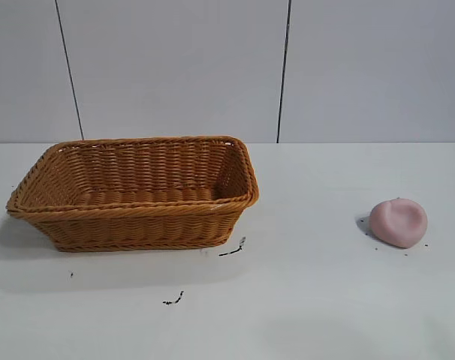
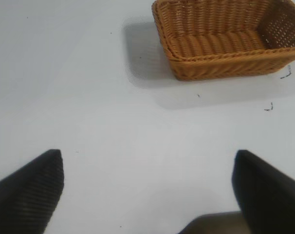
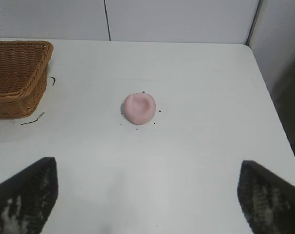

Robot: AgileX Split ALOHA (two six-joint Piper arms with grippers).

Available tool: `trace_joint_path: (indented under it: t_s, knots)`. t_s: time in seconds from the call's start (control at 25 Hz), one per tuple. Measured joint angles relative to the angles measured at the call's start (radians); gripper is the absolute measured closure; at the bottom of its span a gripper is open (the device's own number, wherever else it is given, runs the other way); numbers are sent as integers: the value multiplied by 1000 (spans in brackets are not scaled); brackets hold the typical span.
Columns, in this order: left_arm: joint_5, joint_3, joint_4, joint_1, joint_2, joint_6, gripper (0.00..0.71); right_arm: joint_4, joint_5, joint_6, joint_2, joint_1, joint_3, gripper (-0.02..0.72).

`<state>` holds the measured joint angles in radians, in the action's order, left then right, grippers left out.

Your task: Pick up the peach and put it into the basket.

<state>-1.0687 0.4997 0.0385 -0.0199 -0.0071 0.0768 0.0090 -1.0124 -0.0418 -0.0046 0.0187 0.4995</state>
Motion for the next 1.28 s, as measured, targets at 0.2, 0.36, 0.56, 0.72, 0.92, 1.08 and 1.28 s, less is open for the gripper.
trace_joint_path:
  t_s: [0.2,0.36,0.56,0.72,0.92,1.08,1.28]
  knots:
    - [0,0,0,0,0,0,18,0,0,0,0,0,0,14]
    - [0,0,0,0,0,0,18,0,0,0,9,0,1,14]
    - [0,0,0,0,0,0,18,0,2,0,234,0,83,14]
    - [0,0,0,0,0,0,18,0,22,0,520,0,201,14]
    - [0,0,0,0,0,0,18,-9,63,0,898,0,358,14]
    - [0,0,0,0,0,0,18,-9,72,-8,1216,0,510,14]
    - [0,0,0,0,0,0,18,52,119,-76,1506,0,673,14]
